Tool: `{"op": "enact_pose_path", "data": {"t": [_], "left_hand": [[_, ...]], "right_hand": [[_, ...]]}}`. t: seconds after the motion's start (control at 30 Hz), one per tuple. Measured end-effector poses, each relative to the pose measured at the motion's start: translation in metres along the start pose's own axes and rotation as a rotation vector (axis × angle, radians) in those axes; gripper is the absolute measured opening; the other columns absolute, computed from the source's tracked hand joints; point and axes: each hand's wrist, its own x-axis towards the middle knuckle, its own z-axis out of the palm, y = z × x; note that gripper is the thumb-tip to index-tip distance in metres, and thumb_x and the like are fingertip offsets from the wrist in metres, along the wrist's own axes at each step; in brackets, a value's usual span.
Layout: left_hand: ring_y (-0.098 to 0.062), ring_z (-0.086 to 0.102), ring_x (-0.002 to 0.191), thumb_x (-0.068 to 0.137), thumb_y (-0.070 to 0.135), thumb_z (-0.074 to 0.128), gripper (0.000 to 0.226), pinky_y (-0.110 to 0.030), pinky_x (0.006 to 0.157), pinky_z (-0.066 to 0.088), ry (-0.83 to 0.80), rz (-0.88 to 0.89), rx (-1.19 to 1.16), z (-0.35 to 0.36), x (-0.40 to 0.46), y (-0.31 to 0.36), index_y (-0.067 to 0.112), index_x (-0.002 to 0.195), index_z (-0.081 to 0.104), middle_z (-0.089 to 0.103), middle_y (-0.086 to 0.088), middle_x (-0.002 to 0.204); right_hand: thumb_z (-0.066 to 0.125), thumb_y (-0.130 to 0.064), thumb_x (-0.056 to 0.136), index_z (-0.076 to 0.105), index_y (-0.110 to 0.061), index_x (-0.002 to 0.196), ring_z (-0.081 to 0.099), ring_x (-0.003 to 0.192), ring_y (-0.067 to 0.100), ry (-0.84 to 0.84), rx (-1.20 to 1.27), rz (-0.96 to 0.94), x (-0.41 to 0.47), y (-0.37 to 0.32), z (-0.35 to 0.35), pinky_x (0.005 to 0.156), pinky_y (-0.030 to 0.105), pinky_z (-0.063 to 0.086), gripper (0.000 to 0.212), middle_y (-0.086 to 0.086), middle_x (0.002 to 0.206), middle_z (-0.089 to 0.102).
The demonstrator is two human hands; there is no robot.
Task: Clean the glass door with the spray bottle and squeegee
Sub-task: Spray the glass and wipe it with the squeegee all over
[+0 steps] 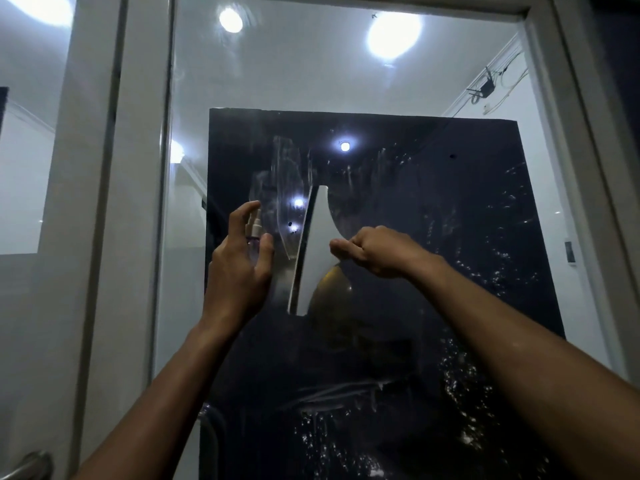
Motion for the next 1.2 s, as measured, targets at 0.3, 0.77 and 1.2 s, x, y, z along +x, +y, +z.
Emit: {"op": "enact_pose_path", "data": {"t": [0.3, 0.77, 1.2], "left_hand": [[-0.005, 0.062, 0.073, 0.102, 0.026, 0.053, 0.044, -0.022, 0.059, 0.045, -0.014, -0.012, -0.015, 0.017, -0.01, 0.012, 0.035, 0.143, 0.038, 0.066, 0.002, 0.095], [-0.008, 0.061, 0.078, 0.102, 0.028, 0.054, 0.044, -0.026, 0.064, 0.045, -0.013, -0.033, 0.005, 0.034, -0.013, 0.035, 0.036, 0.142, 0.039, 0.063, 0.004, 0.106], [-0.007, 0.058, 0.075, 0.102, 0.028, 0.053, 0.043, -0.019, 0.062, 0.04, 0.027, -0.002, 0.089, -0.005, 0.005, 0.006, 0.037, 0.141, 0.038, 0.062, 0.007, 0.106]], "right_hand": [[0.016, -0.094, 0.07, 0.067, -0.041, 0.079, 0.06, 0.088, 0.018, -0.069, -0.057, 0.233, -0.053, 0.128, -0.024, 0.083, 0.038, 0.048, 0.073, -0.006, 0.1, 0.069], [0.044, -0.062, 0.098, 0.04, -0.02, 0.055, 0.034, 0.036, 0.005, 0.174, 0.506, 0.25, -0.077, 0.135, -0.04, 0.051, 0.027, 0.031, 0.06, -0.008, 0.043, 0.039], [0.038, -0.034, 0.108, 0.052, -0.011, 0.08, 0.045, 0.044, 0.019, 0.325, 1.282, 0.395, 0.052, -0.061, -0.014, 0.04, 0.024, 0.04, 0.038, 0.008, 0.069, 0.048]]}}
